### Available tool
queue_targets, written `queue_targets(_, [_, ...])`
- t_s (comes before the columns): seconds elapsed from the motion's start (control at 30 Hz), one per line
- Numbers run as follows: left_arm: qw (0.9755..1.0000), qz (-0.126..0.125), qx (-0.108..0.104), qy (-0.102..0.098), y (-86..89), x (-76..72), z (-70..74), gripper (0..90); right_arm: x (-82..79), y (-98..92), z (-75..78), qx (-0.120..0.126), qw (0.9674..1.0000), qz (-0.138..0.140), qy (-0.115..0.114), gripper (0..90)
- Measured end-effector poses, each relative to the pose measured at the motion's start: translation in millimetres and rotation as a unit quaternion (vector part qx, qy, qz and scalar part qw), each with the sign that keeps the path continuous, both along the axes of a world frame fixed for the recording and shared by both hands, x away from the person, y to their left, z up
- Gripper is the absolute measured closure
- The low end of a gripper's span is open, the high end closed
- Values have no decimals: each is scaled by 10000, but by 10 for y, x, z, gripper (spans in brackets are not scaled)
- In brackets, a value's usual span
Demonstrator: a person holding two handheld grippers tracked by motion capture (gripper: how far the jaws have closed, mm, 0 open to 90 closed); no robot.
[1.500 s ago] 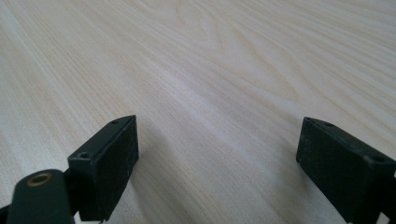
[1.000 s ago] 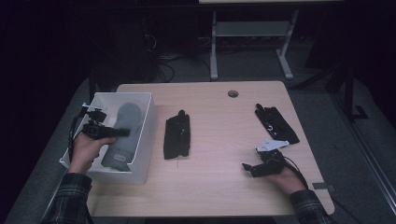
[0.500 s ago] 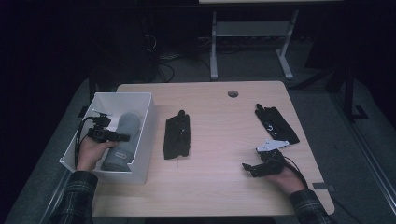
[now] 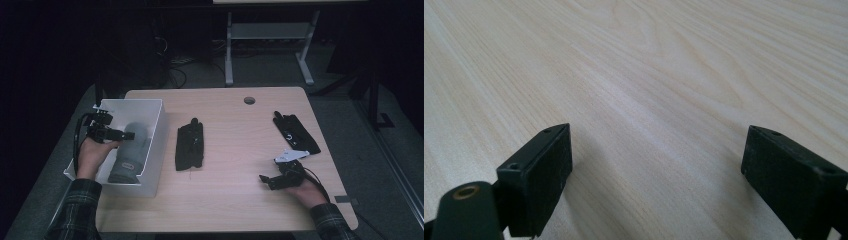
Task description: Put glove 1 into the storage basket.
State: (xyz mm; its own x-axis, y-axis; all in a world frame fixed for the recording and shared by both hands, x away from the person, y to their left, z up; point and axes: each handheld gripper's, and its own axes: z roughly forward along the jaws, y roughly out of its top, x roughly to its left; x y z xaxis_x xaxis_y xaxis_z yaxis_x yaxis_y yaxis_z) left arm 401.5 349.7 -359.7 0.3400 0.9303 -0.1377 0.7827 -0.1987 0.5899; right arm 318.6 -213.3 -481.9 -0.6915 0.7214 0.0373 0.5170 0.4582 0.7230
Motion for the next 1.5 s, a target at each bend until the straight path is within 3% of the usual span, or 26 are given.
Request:
queue_targets(0.27, [9983,-475,-155,-305,-241,-59,279,221,0,0,0,-2,10000,2,-1,128])
queue_targets(0.3, [9968,-664,-194,-389,-363,-78,345,219,0,0,0,-1,10000,-1,-2,128])
queue_targets(0.43, [9938,-979,-219,-483,-619,-104,428,196,0,0,0,-3,10000,0,1,128])
queue_targets(0.63, [9876,-1429,-250,-598,-1035,-158,485,162,1,1,0,-4,10000,-10,8,121])
queue_targets(0.67, [9876,-1429,-250,-598,-1035,-158,485,153,1,2,1,-11,10000,-7,17,113])
queue_targets(0.77, [9830,-1700,-310,-620,-1308,-205,489,144,1,5,0,-15,10000,-17,31,109])
queue_targets(0.87, [9796,-1870,-370,-641,-1488,-240,462,135,1,5,1,-13,10000,-19,33,109])
queue_targets(1.13, [9736,-2130,-432,-695,-1810,-337,266,135,1,5,0,-15,10000,-19,32,108])
queue_targets(1.2, [9734,-2137,-457,-693,-1835,-349,244,135,1,5,0,-14,10000,-20,33,108])
queue_targets(1.33, [9697,-2253,-503,-804,-1963,-454,82,135,1,5,0,-16,10000,-23,33,107])
queue_targets(1.37, [9697,-2253,-503,-804,-1963,-454,82,136,1,5,0,-16,10000,-23,33,107])
queue_targets(1.5, [9672,-2367,-467,-796,-2051,-582,-151,135,-4,5,0,-19,10000,-21,18,109])
